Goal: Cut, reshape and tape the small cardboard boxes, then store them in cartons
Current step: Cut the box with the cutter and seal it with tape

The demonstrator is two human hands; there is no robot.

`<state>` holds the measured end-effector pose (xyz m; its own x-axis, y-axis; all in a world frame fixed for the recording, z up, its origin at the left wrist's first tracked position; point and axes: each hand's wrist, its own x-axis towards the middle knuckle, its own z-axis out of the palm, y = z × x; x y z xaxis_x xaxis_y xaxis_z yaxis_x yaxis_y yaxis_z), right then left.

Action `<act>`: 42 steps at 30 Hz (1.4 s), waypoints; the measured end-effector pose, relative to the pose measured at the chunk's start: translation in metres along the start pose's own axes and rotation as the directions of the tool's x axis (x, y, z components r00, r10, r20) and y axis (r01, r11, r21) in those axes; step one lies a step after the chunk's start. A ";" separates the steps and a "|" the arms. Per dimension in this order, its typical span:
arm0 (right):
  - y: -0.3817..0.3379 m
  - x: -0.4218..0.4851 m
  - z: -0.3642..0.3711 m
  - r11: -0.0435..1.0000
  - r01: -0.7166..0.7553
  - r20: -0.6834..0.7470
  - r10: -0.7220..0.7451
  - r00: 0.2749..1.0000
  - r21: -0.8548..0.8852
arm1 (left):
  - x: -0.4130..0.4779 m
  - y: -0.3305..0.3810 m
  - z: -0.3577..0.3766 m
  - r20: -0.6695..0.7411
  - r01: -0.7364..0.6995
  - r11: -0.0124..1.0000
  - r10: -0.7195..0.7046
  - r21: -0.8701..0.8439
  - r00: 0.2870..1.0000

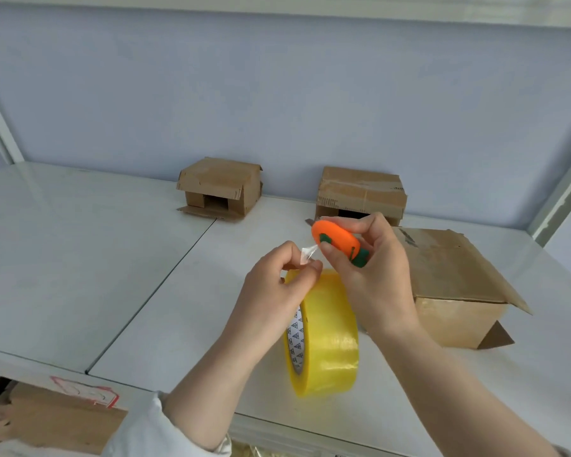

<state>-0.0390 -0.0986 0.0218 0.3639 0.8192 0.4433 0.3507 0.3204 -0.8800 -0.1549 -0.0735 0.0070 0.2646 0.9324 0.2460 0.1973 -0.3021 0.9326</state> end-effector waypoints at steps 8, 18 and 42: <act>-0.008 0.013 -0.010 0.811 -0.459 0.228 0.401 0.887 0.363 | -0.001 -0.001 0.003 -0.003 0.007 0.999 -0.007 -0.052 1.000; -0.002 0.006 -0.073 0.937 -0.130 -0.474 0.280 0.835 0.324 | -0.003 -0.003 -0.005 0.007 -0.045 0.997 0.046 -0.068 0.999; 0.074 -0.083 -0.148 0.960 -0.168 -0.025 0.167 0.986 -0.224 | -0.018 0.021 0.036 0.035 -0.029 0.942 0.043 -0.333 0.998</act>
<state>0.0845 -0.2140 -0.0546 0.4388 0.8489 0.2945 0.4690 0.0632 -0.8809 -0.1217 -0.1038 0.0129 0.3057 0.9110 0.2767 -0.1362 -0.2457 0.9597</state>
